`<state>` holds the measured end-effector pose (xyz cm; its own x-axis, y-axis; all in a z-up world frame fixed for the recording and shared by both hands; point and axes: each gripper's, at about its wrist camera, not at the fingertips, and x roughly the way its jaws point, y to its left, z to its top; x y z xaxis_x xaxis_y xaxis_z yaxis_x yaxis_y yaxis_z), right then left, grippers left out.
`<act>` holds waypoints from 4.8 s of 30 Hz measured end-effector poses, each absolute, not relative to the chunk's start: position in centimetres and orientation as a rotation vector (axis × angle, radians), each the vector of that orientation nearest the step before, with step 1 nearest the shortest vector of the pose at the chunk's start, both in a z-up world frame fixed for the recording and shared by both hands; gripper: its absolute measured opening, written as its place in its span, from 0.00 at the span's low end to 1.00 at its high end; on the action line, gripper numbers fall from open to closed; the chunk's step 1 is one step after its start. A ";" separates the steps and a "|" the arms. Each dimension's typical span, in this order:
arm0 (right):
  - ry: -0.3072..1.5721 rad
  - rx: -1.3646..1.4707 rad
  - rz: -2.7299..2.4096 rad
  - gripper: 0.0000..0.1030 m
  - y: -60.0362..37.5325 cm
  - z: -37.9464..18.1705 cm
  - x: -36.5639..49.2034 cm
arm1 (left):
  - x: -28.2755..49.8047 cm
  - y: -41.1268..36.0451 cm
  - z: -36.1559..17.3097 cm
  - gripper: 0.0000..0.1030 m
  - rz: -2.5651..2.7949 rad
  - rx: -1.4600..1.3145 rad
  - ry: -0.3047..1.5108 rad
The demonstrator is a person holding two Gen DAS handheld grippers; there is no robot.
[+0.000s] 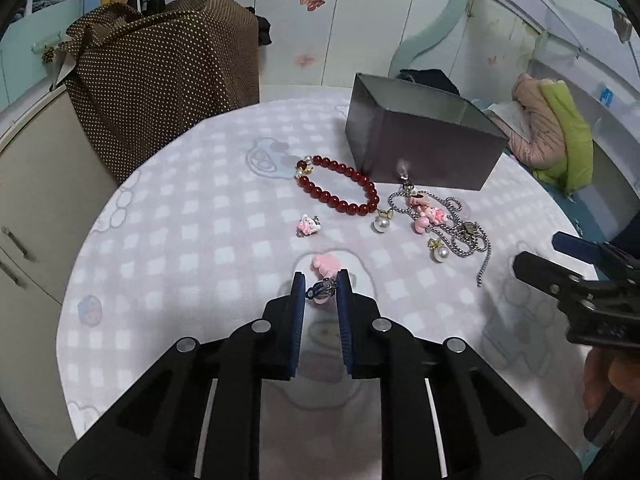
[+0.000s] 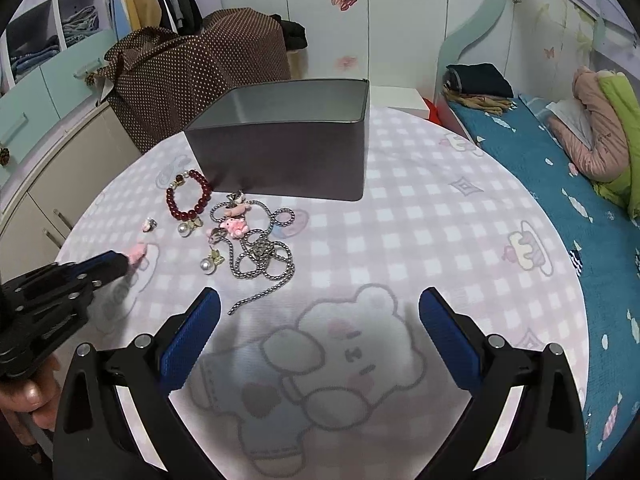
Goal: Organize jewelry
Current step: 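Grasp the small charm with the left gripper while the right gripper grasps the silver chain, then carry the charm and silver chain into the grey box and release both, then withdraw both grippers from the box and move back over the table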
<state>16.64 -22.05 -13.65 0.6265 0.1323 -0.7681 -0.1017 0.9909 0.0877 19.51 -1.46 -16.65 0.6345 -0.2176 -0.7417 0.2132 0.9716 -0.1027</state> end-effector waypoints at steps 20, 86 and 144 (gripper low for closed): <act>0.916 -0.227 0.266 0.15 -17.8 -14.7 20.0 | 16.9 -0.7 -15.2 0.15 -0.289 -0.041 0.802; 0.804 -0.029 0.312 0.14 -21.9 -2.6 29.1 | 36.2 -10.3 -7.2 0.38 -0.472 -0.027 0.917; 0.566 0.052 0.173 0.93 -21.8 -1.6 11.8 | 13.5 0.4 -3.4 0.95 -0.102 -0.017 0.513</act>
<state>11.82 -21.83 -1.58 0.8301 0.1775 -0.5285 -0.1490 0.9841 0.0965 13.46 0.42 -3.37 0.8665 -0.1016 -0.4888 0.0932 0.9948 -0.0416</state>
